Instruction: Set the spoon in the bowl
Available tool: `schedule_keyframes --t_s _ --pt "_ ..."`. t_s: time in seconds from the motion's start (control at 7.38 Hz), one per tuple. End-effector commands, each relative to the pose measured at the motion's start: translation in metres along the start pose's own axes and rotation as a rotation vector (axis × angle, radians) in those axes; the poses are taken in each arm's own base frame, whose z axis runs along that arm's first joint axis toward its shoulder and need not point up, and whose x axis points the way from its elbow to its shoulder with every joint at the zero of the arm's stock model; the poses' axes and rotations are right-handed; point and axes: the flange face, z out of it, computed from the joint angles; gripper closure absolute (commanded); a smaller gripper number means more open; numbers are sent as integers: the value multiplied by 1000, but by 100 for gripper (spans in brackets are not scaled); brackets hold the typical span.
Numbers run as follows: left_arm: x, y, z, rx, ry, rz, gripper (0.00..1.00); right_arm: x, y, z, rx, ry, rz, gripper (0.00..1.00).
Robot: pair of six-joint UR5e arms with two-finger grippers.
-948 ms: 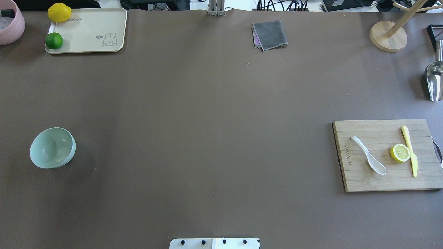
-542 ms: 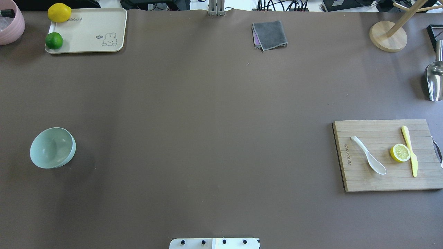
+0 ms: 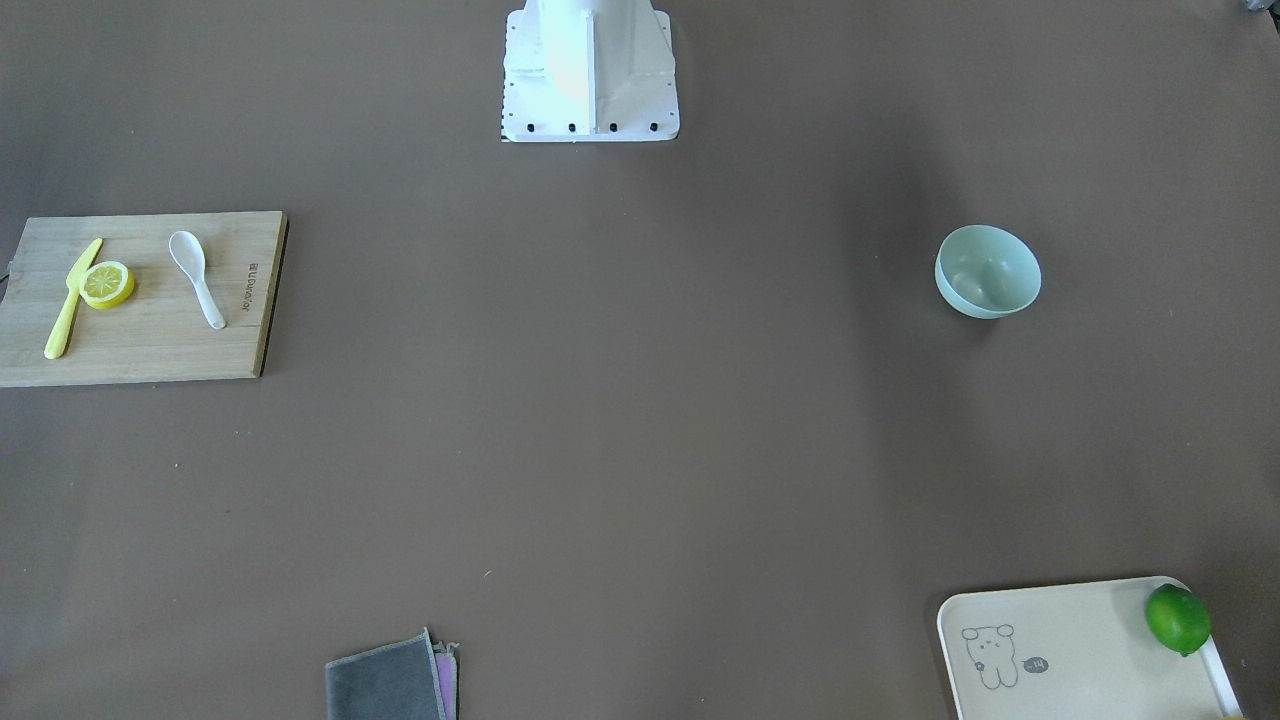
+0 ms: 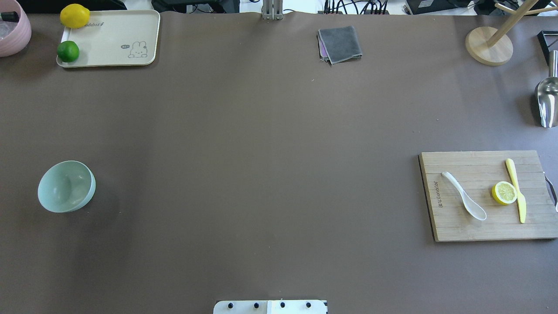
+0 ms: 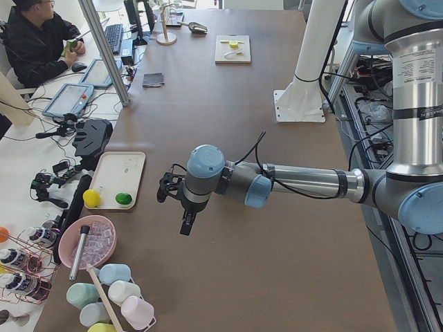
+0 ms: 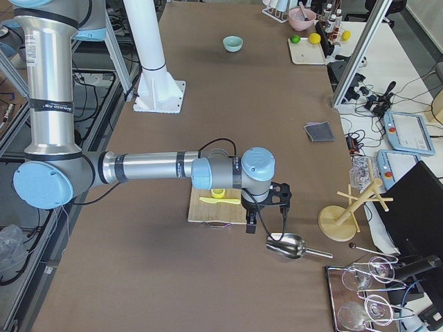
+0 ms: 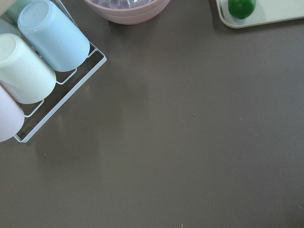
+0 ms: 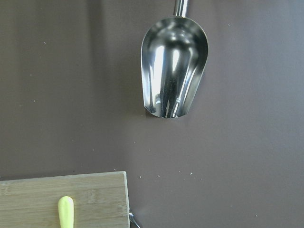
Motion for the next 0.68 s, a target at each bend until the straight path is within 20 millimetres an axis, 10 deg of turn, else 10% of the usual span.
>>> schedule_keyframes --t_s 0.0,0.54 --pt "32 -11 20 0 32 98 2 -39 -23 -3 11 -3 -73 0" --pt "149 -69 73 -60 131 17 2 -80 -34 4 -17 -101 -132 0"
